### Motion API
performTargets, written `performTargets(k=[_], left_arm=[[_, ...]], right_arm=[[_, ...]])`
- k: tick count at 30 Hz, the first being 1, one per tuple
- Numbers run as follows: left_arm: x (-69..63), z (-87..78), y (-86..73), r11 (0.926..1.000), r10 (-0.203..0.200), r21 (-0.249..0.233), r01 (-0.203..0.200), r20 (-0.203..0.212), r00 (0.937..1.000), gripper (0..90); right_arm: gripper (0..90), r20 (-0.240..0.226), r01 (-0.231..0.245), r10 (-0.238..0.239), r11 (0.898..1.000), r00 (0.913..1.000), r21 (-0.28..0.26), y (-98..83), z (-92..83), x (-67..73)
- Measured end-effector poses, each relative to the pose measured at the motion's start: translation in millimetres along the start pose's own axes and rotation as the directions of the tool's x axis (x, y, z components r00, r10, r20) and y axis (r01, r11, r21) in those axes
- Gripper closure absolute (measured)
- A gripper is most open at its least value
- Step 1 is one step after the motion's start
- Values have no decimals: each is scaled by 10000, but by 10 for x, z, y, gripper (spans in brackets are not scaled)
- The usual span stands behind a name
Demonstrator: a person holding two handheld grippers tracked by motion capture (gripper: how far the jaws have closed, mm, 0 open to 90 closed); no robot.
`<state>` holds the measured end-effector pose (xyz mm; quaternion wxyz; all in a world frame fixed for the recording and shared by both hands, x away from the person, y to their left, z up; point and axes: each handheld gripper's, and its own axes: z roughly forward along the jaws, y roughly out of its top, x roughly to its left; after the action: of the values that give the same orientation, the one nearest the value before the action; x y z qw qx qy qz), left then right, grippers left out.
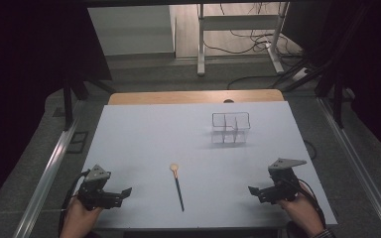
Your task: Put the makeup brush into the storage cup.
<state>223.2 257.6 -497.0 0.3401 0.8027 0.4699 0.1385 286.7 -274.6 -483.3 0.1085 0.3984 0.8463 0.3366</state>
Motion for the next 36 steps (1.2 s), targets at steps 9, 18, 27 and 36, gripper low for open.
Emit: performTargets(k=[9,18,27,36], left_arm=[[-13,11,22,9990,-265,367,269,-121,9996,29],[-59,41,56,9973,-207,703,225,-255,9995,10],[-49,58,103,9960,-487,746,486,-3,9988,3],[-60,96,135,9956,-725,593,725,-25,9974,10]], right_arm=[[0,-46,98,-97,9999,9999,63,5,10,12],[0,-115,60,-59,9999,9999,143,1,20,7],[0,-92,141,-140,9997,9999,185,0,28,12],[0,-91,133,-132,9997,9999,196,0,29,10]])
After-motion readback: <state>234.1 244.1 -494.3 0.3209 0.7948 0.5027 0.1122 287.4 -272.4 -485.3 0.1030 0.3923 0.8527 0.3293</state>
